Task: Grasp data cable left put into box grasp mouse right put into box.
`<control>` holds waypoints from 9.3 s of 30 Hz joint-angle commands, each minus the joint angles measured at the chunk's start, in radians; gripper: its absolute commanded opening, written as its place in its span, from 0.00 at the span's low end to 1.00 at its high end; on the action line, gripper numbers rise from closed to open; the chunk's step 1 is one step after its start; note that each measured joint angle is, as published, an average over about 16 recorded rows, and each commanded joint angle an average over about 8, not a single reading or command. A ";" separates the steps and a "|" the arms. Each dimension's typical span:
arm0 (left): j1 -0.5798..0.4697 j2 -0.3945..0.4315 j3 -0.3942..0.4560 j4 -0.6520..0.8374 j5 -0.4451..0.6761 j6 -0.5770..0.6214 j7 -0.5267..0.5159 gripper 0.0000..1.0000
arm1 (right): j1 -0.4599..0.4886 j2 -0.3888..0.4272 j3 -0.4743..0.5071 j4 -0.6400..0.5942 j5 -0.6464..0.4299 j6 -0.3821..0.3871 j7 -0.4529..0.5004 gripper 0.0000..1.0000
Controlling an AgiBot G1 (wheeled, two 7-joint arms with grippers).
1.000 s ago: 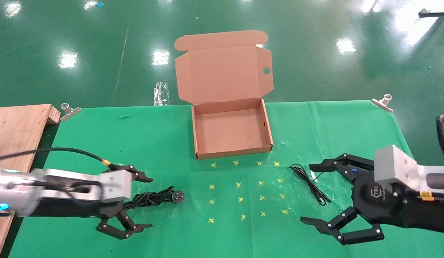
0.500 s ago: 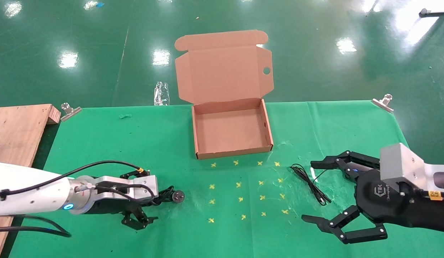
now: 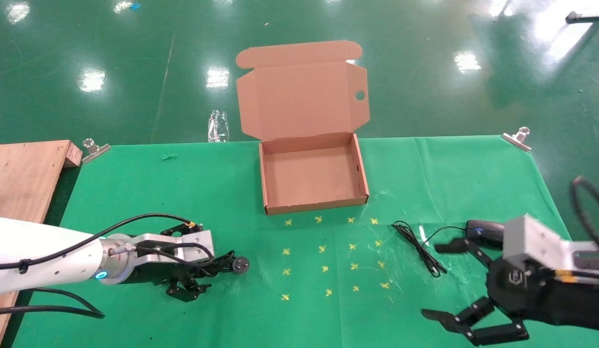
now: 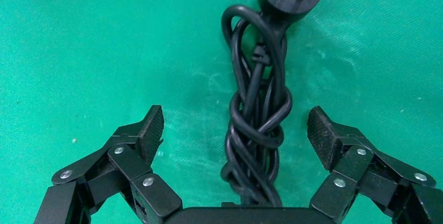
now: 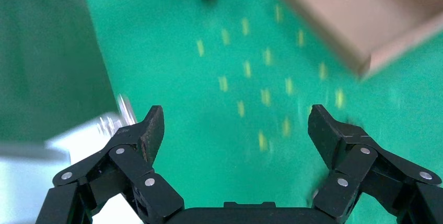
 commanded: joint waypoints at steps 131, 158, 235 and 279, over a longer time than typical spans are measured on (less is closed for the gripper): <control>-0.324 0.482 0.562 0.312 0.284 -0.532 -0.351 1.00 | 0.359 -0.147 -0.059 -0.015 -0.509 0.278 0.294 0.00; -0.481 0.181 0.512 0.507 0.093 -0.563 -0.438 1.00 | 0.502 -0.646 -0.179 -0.292 -0.448 0.291 0.054 0.00; -0.481 0.181 0.507 0.520 0.071 -0.564 -0.415 1.00 | 0.225 -0.420 -0.016 -0.356 0.088 0.070 -0.135 1.00; -0.068 -0.138 -0.143 0.176 -0.906 0.048 0.107 1.00 | 0.018 -0.151 0.130 -0.062 0.500 -0.147 -0.132 1.00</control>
